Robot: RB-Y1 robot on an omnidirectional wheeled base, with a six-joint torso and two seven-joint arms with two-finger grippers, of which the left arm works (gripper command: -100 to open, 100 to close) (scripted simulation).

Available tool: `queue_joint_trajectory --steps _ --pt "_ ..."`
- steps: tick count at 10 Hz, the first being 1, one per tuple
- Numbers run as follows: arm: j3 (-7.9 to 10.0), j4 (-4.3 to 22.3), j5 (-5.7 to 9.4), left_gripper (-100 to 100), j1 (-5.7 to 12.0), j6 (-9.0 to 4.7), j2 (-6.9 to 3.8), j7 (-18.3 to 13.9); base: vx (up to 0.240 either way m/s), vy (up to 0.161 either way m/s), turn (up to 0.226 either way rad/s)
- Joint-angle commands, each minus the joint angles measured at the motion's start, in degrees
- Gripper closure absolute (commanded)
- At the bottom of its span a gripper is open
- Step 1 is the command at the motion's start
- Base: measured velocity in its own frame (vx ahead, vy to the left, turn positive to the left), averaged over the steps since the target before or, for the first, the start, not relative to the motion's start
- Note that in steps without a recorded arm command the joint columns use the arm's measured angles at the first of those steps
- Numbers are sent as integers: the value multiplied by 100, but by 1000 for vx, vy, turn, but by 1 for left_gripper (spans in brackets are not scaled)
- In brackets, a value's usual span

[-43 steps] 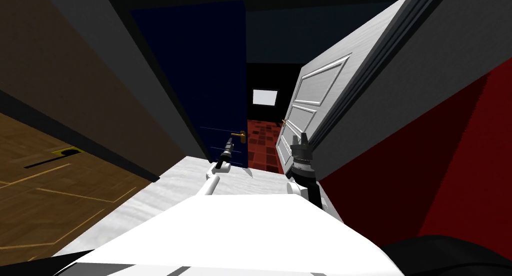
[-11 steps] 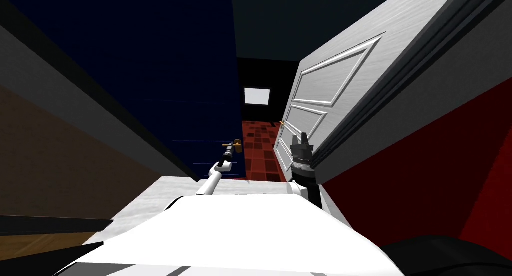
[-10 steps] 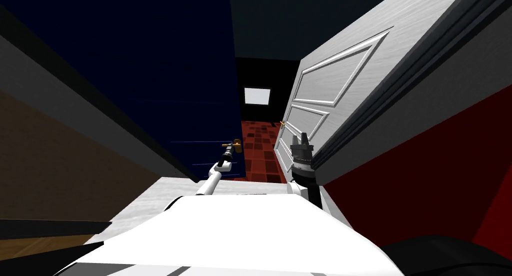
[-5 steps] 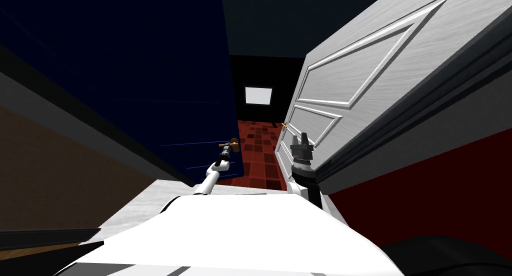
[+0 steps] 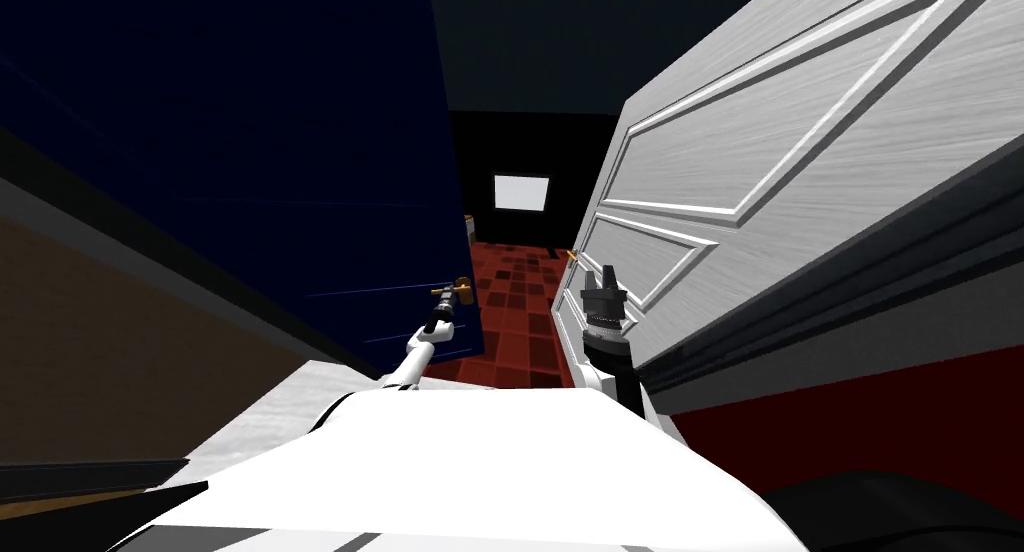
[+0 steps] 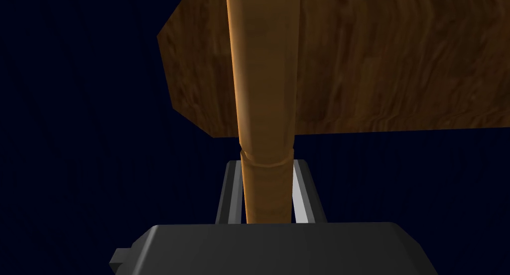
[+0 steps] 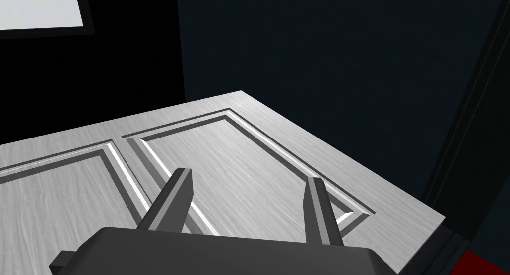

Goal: Push the door open

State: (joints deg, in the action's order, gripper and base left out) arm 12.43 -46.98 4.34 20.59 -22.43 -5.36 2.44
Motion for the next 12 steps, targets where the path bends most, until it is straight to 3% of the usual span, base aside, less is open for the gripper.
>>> queue_joint_trajectory --steps 1,12 --pt "177 -98 33 100 -43 14 -85 51 203 -106 79" --pt "794 -51 183 100 -60 20 -168 205 171 -97 69"
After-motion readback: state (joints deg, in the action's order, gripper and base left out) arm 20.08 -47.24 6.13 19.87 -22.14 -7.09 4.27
